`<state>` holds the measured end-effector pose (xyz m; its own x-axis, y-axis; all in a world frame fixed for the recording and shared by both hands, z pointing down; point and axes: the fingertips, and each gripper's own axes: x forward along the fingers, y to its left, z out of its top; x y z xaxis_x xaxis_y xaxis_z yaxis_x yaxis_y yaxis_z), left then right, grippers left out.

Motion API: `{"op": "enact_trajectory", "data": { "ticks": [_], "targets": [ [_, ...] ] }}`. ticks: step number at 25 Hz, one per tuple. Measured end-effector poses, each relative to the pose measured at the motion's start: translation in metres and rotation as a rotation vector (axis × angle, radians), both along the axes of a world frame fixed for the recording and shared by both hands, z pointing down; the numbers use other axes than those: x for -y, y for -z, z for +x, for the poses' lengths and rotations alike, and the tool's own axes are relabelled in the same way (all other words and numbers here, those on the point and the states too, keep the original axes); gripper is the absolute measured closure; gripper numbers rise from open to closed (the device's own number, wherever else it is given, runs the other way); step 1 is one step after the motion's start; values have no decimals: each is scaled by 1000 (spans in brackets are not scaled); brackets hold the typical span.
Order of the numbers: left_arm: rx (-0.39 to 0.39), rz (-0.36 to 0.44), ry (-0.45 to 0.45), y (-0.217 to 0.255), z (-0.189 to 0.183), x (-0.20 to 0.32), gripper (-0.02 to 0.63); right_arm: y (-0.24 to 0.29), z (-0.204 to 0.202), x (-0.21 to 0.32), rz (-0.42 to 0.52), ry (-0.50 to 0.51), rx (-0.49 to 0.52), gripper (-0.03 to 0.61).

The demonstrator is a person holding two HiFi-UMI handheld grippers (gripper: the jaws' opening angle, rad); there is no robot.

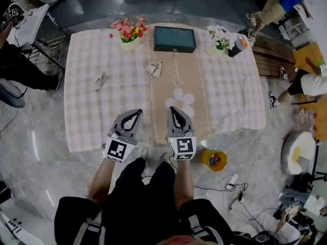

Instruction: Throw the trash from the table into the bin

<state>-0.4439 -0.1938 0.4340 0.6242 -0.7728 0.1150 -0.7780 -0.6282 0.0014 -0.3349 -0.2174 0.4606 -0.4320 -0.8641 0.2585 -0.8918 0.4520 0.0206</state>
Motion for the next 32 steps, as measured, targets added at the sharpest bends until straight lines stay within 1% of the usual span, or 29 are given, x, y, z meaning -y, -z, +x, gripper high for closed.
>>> {"op": "enact_trajectory", "data": {
  "ticks": [4, 8, 15, 18, 22, 25, 26, 28, 31, 32],
  "targets": [
    [2, -8, 66, -13, -29, 11, 611, -13, -27, 20, -7, 59, -10, 572],
    [3, -23, 127, -22, -49, 29, 611, -24, -40, 48, -12, 103, -35, 572],
    [18, -49, 206, -39, -65, 63, 611, -56, -46, 100, -65, 140, -49, 572],
    [20, -73, 239, -52, -72, 77, 611, -76, -51, 120, -88, 159, -70, 572],
    [14, -113, 276, -74, -79, 97, 611, -101, -55, 150, -110, 173, -78, 572],
    [25, -136, 287, -88, -84, 110, 611, -115, -59, 171, -128, 182, -68, 571],
    [27, -143, 288, -92, -85, 114, 611, -120, -60, 177, -138, 186, -61, 556],
    [20, -158, 295, -97, -86, 120, 611, -132, -63, 186, -170, 199, -56, 400],
    [12, -177, 310, -105, -89, 127, 611, -150, -65, 197, -215, 211, -84, 331],
    [12, -182, 313, -107, -91, 129, 611, -154, -66, 201, -224, 212, -92, 324]
  ]
}}
